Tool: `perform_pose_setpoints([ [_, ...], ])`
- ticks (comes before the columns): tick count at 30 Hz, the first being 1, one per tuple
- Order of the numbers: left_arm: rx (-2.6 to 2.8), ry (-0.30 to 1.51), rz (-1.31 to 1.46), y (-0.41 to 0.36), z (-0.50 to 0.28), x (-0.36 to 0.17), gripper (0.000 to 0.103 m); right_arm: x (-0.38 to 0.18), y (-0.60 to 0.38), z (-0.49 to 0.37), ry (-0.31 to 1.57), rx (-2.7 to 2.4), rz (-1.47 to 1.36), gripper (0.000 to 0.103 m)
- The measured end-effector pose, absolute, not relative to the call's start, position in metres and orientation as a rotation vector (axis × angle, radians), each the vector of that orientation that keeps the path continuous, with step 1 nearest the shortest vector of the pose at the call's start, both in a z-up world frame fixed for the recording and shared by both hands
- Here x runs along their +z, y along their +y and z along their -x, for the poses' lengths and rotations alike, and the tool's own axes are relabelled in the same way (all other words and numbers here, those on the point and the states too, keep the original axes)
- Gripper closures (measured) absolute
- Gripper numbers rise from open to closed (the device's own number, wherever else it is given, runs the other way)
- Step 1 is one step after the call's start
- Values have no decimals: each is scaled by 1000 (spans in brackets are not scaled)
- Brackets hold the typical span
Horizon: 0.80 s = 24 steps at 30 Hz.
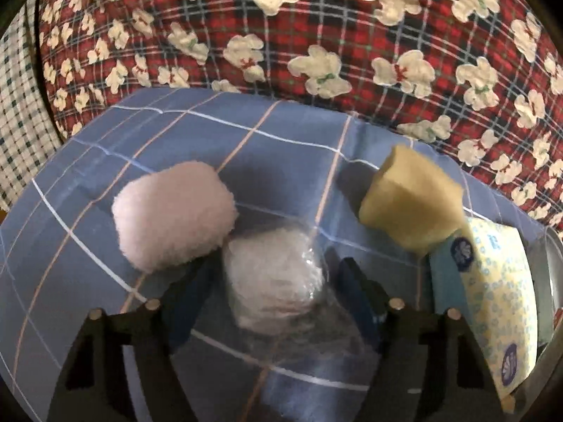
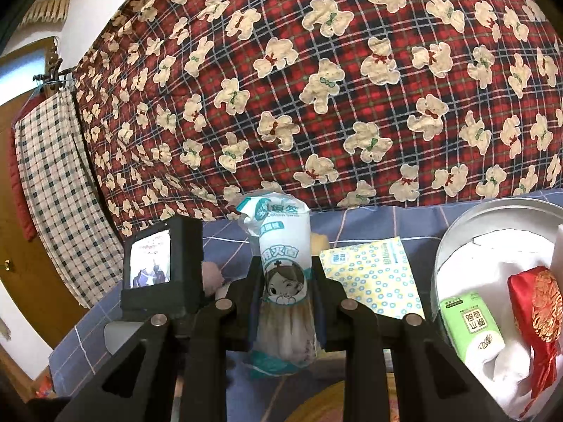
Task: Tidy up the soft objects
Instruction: 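Lift the swab tube with the right gripper while the left gripper grasps the clear plastic bag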
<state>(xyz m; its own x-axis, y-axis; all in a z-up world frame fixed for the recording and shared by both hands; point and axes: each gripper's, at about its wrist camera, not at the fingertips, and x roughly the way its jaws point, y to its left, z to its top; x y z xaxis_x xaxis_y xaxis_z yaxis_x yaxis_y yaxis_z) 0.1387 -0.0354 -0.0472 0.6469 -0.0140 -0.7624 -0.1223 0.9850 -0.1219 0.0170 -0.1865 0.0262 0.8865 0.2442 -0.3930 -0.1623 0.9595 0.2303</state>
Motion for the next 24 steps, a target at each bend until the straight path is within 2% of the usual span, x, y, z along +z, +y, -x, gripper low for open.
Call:
perform_pose_setpoints([
  [2, 46, 859, 179, -33, -137, -48, 31, 26, -188, -16, 430, 209, -197, 76],
  [5, 13, 843, 208, -24, -132, -47, 54, 26, -190, -16, 437, 206, -215, 76],
  [8, -47, 838, 230, -15, -128, -47, 61, 22, -193, -18, 454, 219, -246, 76],
  [13, -85, 774, 264, -8, -111, -36, 61, 23, -191, -14, 443, 229, -246, 76],
  [18, -68, 598, 168, -9, -80, -11, 62, 26, -182, -8, 409, 251, -208, 76],
  [24, -44, 534, 67, -12, -60, -10, 62, 23, -174, -6, 412, 305, -216, 76],
])
